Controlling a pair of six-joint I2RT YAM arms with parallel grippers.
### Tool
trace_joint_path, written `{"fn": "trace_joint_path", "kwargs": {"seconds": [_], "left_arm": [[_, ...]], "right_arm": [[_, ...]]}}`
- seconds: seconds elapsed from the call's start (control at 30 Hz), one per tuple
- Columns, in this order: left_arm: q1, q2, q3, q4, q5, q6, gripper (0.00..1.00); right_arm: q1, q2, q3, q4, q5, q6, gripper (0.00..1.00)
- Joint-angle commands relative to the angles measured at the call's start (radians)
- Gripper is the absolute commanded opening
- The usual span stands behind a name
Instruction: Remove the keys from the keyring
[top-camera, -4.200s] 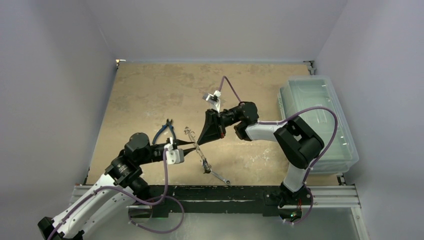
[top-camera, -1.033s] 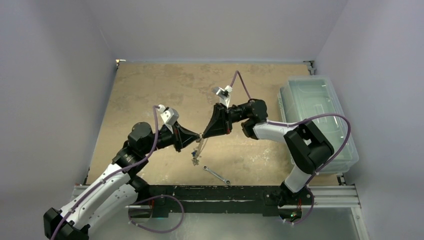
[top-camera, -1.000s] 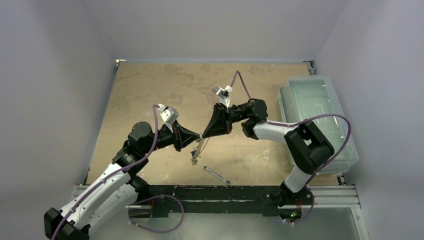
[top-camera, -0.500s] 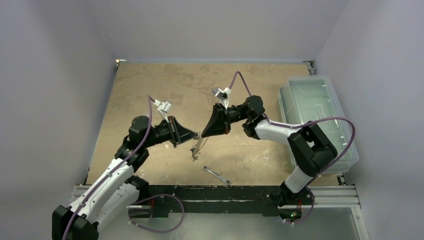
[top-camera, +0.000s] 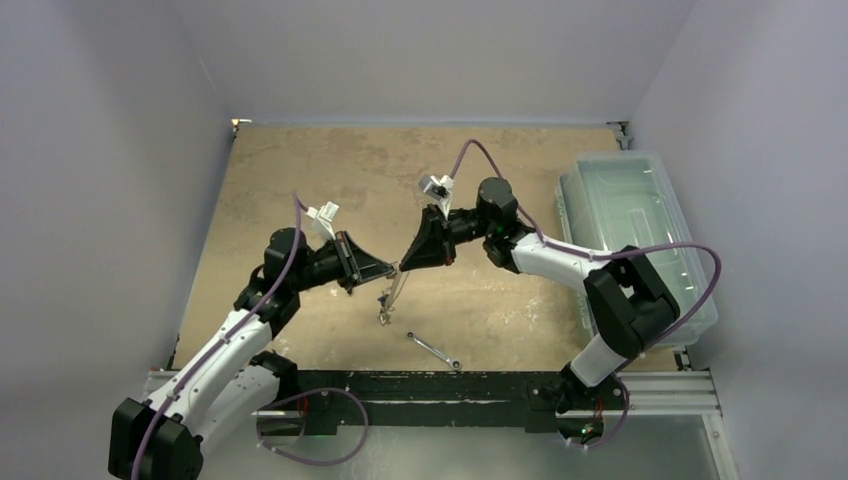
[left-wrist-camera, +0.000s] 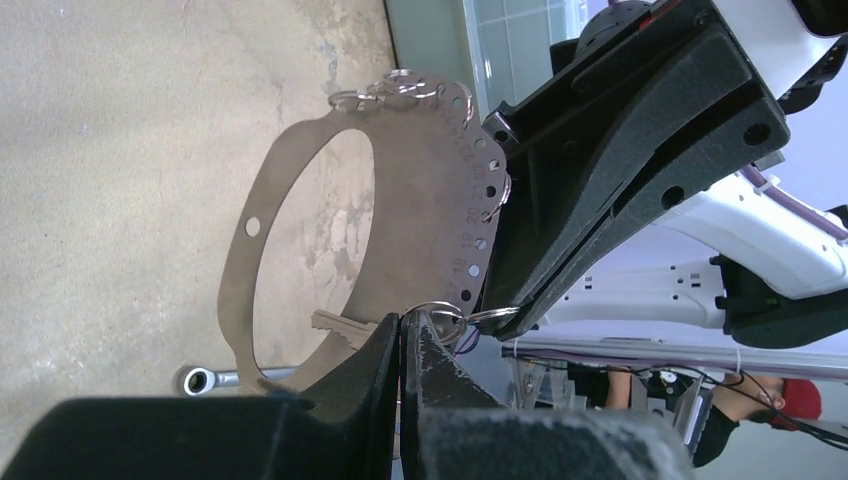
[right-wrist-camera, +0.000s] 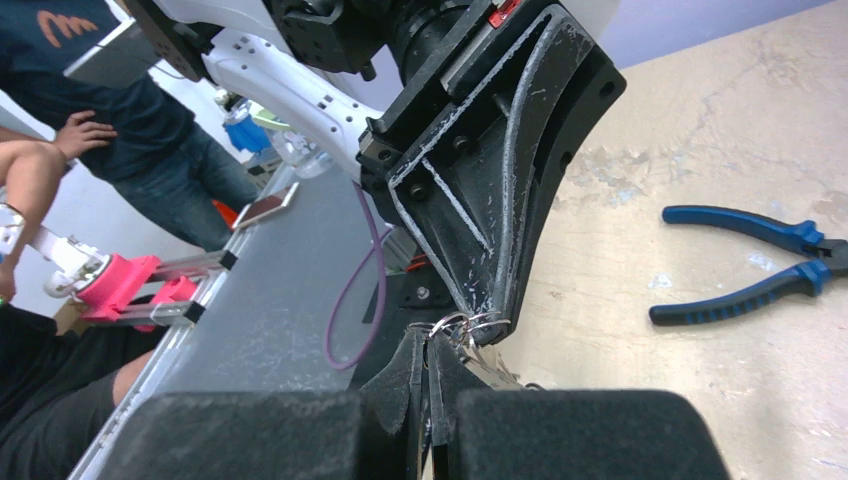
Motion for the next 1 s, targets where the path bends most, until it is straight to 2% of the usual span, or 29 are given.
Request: {"fn": "trace_joint_path", "kwargs": {"seconds": [0.0,0.07,0.23,0.3,0.4,0.53,0.63,0.73,0.83,0.97], "left_arm": [[0.01,-0.023,0.001,-0.018,-0.023,-0.024,0.01],[0.01,-0.033,-0.004,-0.023,-0.024,-0.016,0.11],[0.021,-0.044,0.005,-0.018,-0.001,0.013,0.46],[0.033,-0.048,0.016,-0.02,0.016,0.043,0.55],[0.07,-0.064,0.049,-0.062,0.045,0.131,0.62],[0.11,-0.069,0.126,-0.106,0.122,0.28,0.7],[0.121,-0.062,0.184,-0.165,0.161,0.426,0.72],[0.122,-0.073,0.242,-0.234,0.194,0.673,0.72],[0.122,-0.107,0.26,-0.287,0.236,0.956,0.7],[0.122,-0.167,0.222,-0.302,0.35,1.323,0.6]], "right_arm": [[0.001,-0.07,0.086,-0.2,0.025,-0.183,0.0],[0.0,-0.078,0.096,-0.241,0.027,-0.212,0.0],[0.001,-0.094,0.159,-0.435,0.042,-0.36,0.0],[0.001,-0.096,0.213,-0.582,0.048,-0.487,0.0],[0.0,-0.09,0.288,-0.772,0.054,-0.665,0.0],[0.0,-0.073,0.357,-0.959,0.044,-0.803,0.0],[0.0,-0.065,0.39,-1.059,0.046,-0.887,0.0],[0.0,-0.063,0.419,-1.162,0.064,-0.985,0.0],[0.0,-0.069,0.425,-1.194,0.066,-1.013,0.0],[0.007,-0.083,0.425,-1.204,0.071,-1.028,0.0]]}}
